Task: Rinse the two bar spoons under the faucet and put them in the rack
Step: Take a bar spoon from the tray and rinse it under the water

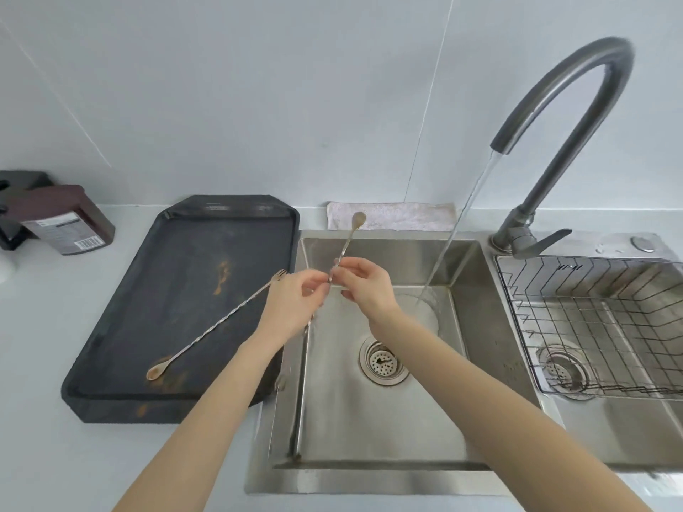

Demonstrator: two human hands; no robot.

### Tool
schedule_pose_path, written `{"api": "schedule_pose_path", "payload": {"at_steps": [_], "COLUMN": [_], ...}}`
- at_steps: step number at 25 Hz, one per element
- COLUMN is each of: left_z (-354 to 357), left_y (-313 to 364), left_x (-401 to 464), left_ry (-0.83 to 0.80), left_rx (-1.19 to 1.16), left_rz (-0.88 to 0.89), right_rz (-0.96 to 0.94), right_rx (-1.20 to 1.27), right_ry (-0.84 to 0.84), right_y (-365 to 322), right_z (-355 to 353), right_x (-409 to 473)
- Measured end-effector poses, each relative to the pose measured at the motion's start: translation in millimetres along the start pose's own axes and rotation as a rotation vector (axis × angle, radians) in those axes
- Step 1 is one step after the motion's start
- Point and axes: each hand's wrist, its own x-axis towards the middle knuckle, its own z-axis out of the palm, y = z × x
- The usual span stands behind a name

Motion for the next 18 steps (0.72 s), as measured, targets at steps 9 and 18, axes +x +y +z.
{"api": "schedule_pose_path", "payload": {"at_steps": [9, 18], "left_z": [72.9, 109.0], "left_y": [56.7, 94.1], "left_x": [-3.8, 8.1], "left_ry": [-0.118, -0.167], "left_rx": [-0.131, -0.307], "left_rz": [-0.004, -0.112], "right_rz": [-0.032, -0.003], "right_rx": [0.016, 0.069], "right_ry": [0.119, 0.105], "right_y": [-10.8, -24.9], "right_z": [-87.2, -136.2], "right_x": [-11.1, 7.7]}}
